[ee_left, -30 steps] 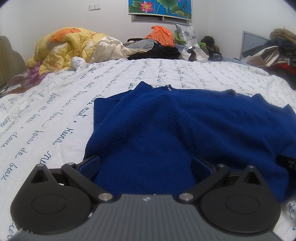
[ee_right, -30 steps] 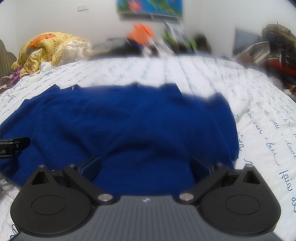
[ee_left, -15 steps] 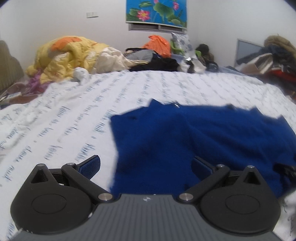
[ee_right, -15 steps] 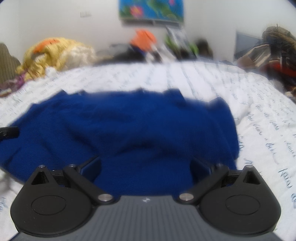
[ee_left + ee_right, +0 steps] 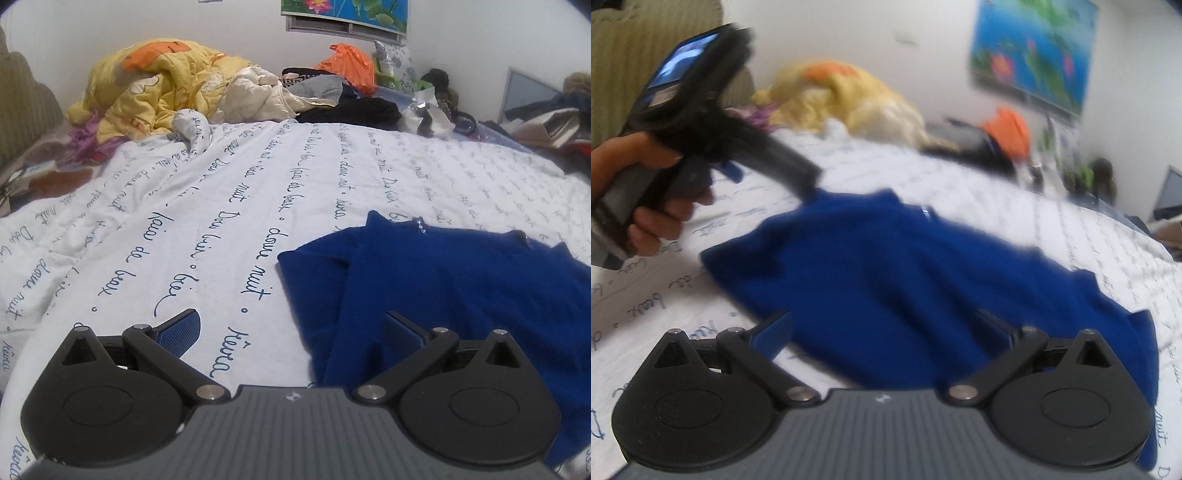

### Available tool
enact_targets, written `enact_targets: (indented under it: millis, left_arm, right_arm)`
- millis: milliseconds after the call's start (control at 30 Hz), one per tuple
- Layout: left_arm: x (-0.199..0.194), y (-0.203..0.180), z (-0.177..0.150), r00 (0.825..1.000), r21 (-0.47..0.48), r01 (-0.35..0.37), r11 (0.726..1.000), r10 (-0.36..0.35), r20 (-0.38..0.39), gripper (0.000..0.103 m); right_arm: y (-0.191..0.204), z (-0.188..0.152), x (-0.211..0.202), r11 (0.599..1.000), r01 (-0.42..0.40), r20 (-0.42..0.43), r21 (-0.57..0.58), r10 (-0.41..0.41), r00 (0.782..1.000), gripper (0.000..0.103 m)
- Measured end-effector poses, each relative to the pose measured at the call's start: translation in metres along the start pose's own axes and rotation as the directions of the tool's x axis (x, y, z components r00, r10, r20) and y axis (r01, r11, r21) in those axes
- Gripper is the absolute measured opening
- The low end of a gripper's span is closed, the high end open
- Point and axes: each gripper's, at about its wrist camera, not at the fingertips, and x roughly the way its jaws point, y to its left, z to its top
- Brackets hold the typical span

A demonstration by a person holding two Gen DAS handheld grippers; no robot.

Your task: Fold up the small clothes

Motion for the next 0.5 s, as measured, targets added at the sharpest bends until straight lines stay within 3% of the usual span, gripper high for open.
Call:
enact_targets:
  millis: [500]
  left_arm:
    - [0.010, -0.007, 0.007, 1.000, 0.026, -0.006, 1.000, 0.007, -0.026, 0.103]
  right_arm:
    - [0.037, 0.002, 0.006, 0.991, -0.072, -0.013, -0.111, 0.071, 0.997, 0.103]
